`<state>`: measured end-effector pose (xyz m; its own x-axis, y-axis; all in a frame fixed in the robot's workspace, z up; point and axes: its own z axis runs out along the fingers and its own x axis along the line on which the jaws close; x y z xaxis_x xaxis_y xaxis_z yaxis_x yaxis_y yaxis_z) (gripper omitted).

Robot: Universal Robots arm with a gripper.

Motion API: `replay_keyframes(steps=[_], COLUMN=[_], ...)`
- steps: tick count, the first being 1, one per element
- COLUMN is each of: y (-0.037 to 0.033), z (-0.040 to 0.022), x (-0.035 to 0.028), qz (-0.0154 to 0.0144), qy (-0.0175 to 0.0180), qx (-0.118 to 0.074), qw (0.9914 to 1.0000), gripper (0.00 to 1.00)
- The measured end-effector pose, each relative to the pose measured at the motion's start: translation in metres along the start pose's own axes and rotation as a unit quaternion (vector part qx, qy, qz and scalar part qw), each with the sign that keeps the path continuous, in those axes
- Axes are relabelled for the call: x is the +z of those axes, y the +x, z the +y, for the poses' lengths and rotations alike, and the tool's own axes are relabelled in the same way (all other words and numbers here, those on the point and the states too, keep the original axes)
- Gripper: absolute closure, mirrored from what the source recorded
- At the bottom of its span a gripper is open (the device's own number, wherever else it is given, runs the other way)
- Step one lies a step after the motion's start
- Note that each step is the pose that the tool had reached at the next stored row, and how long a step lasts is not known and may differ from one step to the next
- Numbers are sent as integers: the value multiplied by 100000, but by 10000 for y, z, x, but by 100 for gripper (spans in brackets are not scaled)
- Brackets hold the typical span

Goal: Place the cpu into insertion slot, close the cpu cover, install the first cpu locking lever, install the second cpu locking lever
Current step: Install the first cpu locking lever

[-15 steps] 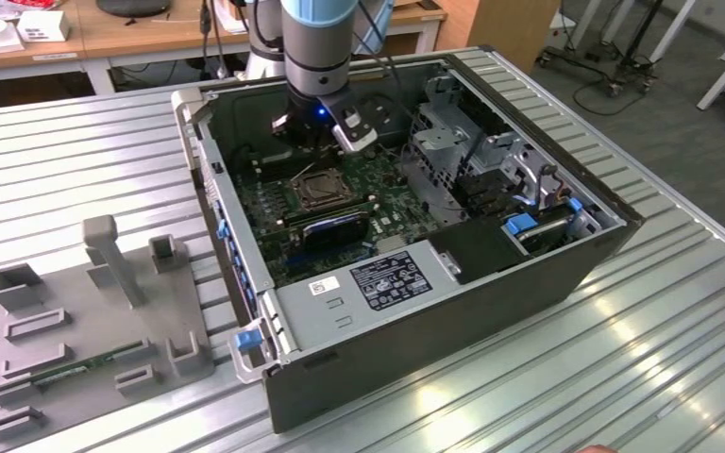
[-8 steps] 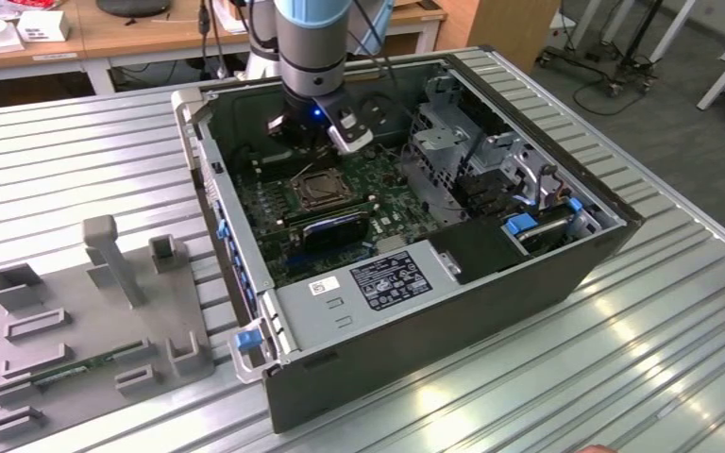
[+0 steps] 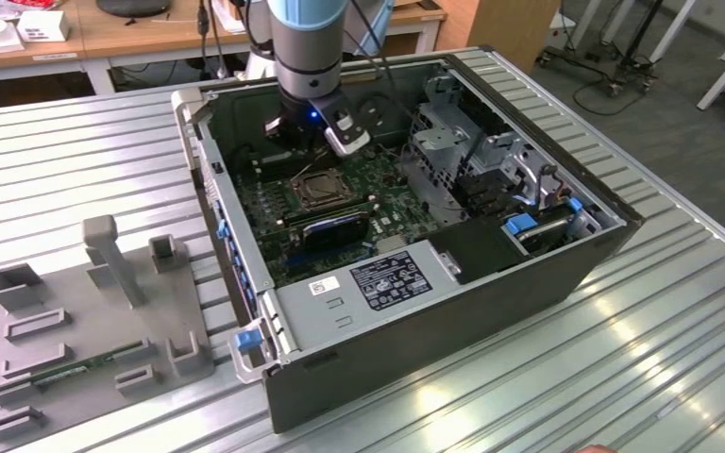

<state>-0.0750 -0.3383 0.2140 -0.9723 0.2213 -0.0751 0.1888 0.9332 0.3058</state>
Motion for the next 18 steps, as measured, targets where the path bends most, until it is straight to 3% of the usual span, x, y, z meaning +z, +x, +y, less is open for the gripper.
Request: replay_keyframes(steps=[18], y=[13], z=[-48], x=[150], qz=[-1152], qy=[-288], qx=[-437], qw=[99992], gripper=[89])
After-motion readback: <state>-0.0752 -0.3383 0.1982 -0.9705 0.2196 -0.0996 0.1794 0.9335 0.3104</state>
